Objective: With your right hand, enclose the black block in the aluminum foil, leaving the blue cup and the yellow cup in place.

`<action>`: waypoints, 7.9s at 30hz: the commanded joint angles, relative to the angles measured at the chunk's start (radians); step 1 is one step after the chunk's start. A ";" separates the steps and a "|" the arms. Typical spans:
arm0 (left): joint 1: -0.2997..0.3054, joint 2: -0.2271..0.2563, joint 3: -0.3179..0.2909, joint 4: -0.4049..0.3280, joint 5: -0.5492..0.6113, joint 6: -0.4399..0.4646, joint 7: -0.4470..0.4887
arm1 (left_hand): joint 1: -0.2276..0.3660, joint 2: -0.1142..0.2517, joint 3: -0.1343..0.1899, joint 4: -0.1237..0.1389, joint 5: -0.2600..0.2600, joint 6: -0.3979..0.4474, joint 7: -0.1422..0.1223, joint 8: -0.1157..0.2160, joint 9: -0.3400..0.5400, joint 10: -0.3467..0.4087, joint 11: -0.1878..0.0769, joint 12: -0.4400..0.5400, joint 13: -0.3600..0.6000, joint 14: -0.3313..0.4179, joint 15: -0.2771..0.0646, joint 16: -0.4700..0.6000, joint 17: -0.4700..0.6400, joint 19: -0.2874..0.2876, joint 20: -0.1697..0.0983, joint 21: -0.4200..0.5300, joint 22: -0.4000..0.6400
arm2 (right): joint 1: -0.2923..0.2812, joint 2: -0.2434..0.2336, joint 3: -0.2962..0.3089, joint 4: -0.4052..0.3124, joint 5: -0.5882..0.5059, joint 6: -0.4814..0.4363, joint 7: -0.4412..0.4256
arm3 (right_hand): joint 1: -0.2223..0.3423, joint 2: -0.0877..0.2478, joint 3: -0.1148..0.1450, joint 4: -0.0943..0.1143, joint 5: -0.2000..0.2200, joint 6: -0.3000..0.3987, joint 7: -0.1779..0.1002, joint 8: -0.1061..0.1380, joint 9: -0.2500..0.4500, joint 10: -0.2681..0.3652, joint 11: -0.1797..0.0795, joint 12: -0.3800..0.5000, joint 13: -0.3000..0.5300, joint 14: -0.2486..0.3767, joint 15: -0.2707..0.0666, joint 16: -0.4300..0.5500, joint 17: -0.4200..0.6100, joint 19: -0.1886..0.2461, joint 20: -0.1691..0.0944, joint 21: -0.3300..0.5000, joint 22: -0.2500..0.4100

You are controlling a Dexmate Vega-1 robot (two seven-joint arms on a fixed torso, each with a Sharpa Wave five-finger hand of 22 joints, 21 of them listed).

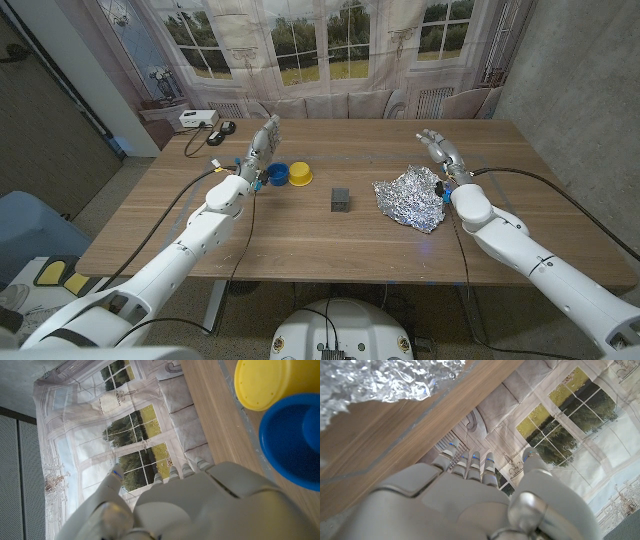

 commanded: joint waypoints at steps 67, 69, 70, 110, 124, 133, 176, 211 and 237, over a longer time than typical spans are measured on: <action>-0.058 -0.034 0.011 0.127 -0.033 -0.046 -0.119 | -0.009 0.000 -0.012 -0.004 0.009 -0.082 0.012 0.001 0.003 -0.094 0.005 0.000 -0.014 -0.128 0.004 0.001 0.002 -0.046 0.014 0.006 0.002 | -0.062 -0.003 -0.113 -0.418 -0.220 -1.053 -0.239 | 0.115 -0.016 0.000 0.012 0.001 -0.015 -0.025 -0.015 0.011 0.102 -0.027 0.011 0.001 0.368 -0.050 0.127 0.010 0.377 0.042 0.113 0.009; -0.060 -0.035 0.012 0.130 -0.033 -0.043 -0.119 | -0.009 0.000 -0.012 -0.004 0.009 -0.081 0.012 0.001 0.003 -0.095 0.006 -0.001 -0.014 -0.128 0.003 0.001 0.002 -0.045 0.013 0.006 0.002 | -0.051 -0.008 -0.122 -0.416 -0.217 -1.062 -0.229 | 0.126 -0.015 0.002 0.010 0.001 -0.017 -0.024 -0.016 0.011 0.106 -0.025 0.011 0.001 0.388 -0.055 0.133 0.011 0.404 0.032 0.122 0.009; -0.061 -0.036 0.012 0.131 -0.033 -0.043 -0.118 | -0.009 0.000 -0.012 -0.004 0.009 -0.082 0.013 0.001 0.003 -0.094 0.006 0.000 -0.014 -0.128 0.004 0.001 0.002 -0.045 0.013 0.006 0.002 | -0.047 -0.008 -0.125 -0.415 -0.213 -1.067 -0.224 | 0.133 -0.017 0.001 0.009 0.001 -0.016 -0.024 -0.015 0.011 0.110 -0.026 0.011 0.001 0.398 -0.057 0.136 0.011 0.426 0.021 0.129 0.009; -0.065 -0.035 0.017 0.110 -0.021 -0.027 -0.098 | -0.011 0.003 -0.016 -0.005 0.009 -0.079 0.011 0.000 0.003 -0.100 0.010 -0.004 -0.018 -0.129 0.007 0.000 0.003 -0.047 0.016 0.005 0.002 | 0.085 -0.066 -0.253 -0.398 -0.195 -1.201 -0.141 | 0.739 0.017 0.084 -0.017 0.009 0.148 0.002 0.002 0.014 0.296 -0.062 0.062 0.005 0.789 -0.242 0.399 0.211 0.678 -0.152 0.286 0.035; -0.056 -0.032 0.017 0.093 -0.020 -0.022 -0.088 | -0.012 0.004 -0.017 -0.005 0.010 -0.078 0.006 0.000 0.003 -0.103 0.012 -0.006 -0.018 -0.133 0.005 -0.001 0.003 -0.047 0.014 0.005 0.002 | 0.087 -0.073 -0.278 -0.395 -0.227 -1.204 -0.174 | 1.113 0.013 0.066 -0.006 0.004 0.228 -0.046 0.015 0.022 0.329 -0.103 0.052 0.020 0.840 -0.289 0.480 0.394 0.586 -0.310 0.430 0.128; -0.043 -0.024 0.016 0.072 -0.020 -0.017 -0.081 | -0.012 0.005 -0.018 -0.006 0.010 -0.079 0.005 -0.001 0.004 -0.103 0.012 -0.006 -0.019 -0.133 0.004 -0.001 0.003 -0.048 0.014 0.004 0.002 | -0.014 -0.058 -0.204 -0.407 -0.262 -1.043 -0.280 | 1.139 0.015 0.045 0.002 -0.003 0.270 -0.042 0.025 0.023 0.359 -0.101 0.056 0.022 0.853 -0.288 0.473 0.416 0.581 -0.321 0.486 0.158; -0.041 -0.014 0.019 0.054 -0.020 -0.015 -0.095 | -0.012 0.007 -0.020 -0.007 0.010 -0.080 0.007 -0.001 0.004 -0.102 0.010 -0.006 -0.020 -0.131 0.003 0.000 0.003 -0.045 0.014 0.005 0.002 | -0.307 0.031 0.055 -0.342 -0.325 -0.166 -0.393 | 1.169 0.014 0.018 0.007 -0.004 0.340 -0.031 0.039 0.026 0.393 -0.084 0.058 0.026 0.869 -0.286 0.441 0.439 0.556 -0.323 0.570 0.193; -0.034 -0.004 0.000 0.075 -0.036 -0.038 -0.115 | -0.009 0.006 -0.025 -0.013 0.010 -0.058 0.011 0.004 0.004 -0.059 0.006 0.007 -0.021 -0.094 0.003 0.007 0.001 -0.026 0.009 0.010 0.001 | -0.097 0.020 -0.059 -0.303 -0.241 -0.212 -0.029 | 1.177 0.012 0.006 0.010 -0.002 0.317 -0.017 0.023 0.029 0.367 -0.079 0.044 0.028 0.881 -0.284 0.415 0.444 0.543 -0.322 0.617 0.205; -0.041 -0.017 -0.009 0.128 -0.052 -0.058 -0.131 | -0.008 0.006 -0.026 -0.016 0.010 -0.059 0.011 0.001 0.004 -0.060 0.006 0.004 -0.021 -0.095 0.001 0.003 0.001 -0.026 0.008 0.009 0.001 | 0.103 0.038 -0.198 -0.233 -0.216 -0.345 0.160 | 1.181 0.007 0.000 0.011 0.000 0.301 -0.002 0.013 0.030 0.357 -0.066 0.037 0.029 0.898 -0.283 0.401 0.447 0.540 -0.319 0.647 0.208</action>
